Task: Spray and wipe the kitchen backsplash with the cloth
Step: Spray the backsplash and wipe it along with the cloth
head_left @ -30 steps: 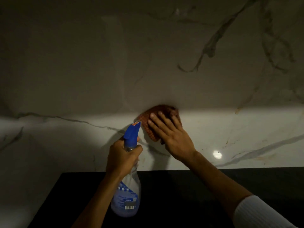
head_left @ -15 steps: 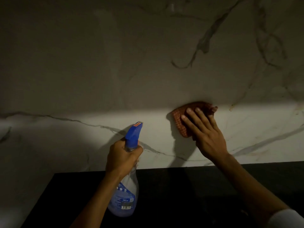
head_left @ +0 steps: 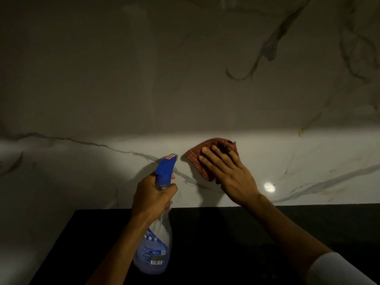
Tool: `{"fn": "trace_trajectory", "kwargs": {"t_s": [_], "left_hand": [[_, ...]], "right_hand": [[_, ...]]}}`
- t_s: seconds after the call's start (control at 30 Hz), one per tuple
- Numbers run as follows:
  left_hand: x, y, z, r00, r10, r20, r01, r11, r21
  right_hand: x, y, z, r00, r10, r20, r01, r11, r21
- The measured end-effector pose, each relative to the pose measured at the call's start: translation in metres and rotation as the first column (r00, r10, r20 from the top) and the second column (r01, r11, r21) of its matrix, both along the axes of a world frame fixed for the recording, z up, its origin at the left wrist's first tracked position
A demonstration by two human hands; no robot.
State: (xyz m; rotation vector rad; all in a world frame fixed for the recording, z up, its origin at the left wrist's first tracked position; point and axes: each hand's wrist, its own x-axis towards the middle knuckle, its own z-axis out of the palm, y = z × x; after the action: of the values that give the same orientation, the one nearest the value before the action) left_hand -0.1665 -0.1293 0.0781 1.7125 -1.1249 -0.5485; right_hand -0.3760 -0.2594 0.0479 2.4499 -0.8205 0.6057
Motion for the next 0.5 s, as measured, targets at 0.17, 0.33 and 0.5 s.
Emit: {"fn": "trace_trajectory", "kwargs": {"t_s": [0.17, 0.33, 0.5], "left_hand": [[0.007, 0.002, -0.003, 0.997, 0.036, 0.069, -0.036, 0.999, 0.013], [0.014, 0.007, -0.003, 0.999, -0.033, 0.005, 0.032, 0.999, 0.041], [0.022, 0.010, -0.010, 0.999, 0.000, 0.033, -0.003, 0.998, 0.067]], "right_hand": [[0.024, 0.012, -0.035, 0.962, 0.071, -0.264, -0.047, 0.994, 0.097], [0.028, 0.007, -0.055, 0.793, 0.147, -0.591, -0.109, 0.989, 0.099], [0.044, 0.003, -0.040, 0.888, 0.130, -0.442, -0.120, 0.991, 0.051]]}}
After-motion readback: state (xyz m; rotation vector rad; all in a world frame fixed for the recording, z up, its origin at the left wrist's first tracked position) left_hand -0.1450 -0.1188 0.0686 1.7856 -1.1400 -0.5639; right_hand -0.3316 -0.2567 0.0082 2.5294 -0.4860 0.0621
